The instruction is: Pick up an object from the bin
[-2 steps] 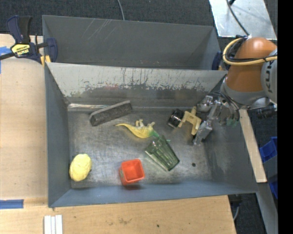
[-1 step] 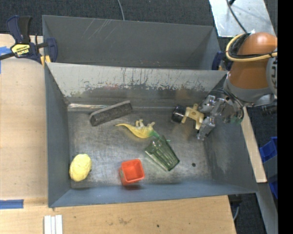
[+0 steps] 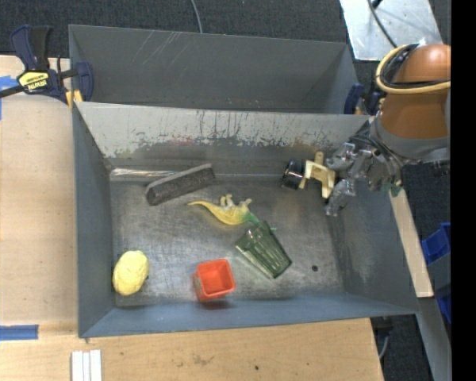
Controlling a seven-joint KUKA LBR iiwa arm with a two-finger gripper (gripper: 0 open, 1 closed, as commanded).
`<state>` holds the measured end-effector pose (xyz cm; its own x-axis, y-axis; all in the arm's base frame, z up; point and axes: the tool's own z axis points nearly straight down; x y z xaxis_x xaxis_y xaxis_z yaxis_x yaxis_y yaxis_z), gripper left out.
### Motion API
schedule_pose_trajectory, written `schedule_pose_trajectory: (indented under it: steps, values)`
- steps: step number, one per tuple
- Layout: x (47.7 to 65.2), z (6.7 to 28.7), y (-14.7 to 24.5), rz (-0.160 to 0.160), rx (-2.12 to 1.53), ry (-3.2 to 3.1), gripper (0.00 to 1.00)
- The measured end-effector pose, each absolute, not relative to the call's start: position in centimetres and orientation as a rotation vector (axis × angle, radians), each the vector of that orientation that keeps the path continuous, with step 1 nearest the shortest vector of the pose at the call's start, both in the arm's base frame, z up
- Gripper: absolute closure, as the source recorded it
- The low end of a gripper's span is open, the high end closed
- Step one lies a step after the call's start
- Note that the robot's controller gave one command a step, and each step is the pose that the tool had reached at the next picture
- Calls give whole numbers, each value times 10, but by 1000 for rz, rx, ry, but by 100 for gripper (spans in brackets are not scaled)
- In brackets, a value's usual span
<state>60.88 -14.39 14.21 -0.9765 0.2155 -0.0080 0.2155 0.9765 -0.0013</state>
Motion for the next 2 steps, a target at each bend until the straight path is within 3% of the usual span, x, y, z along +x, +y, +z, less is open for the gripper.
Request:
schedule_pose_trajectory:
  steps: [1, 2]
  values:
    - [602, 125, -141, -1, 338, 3125, 100]
    - [609, 138, -141, -2, 295, 3128, 100]
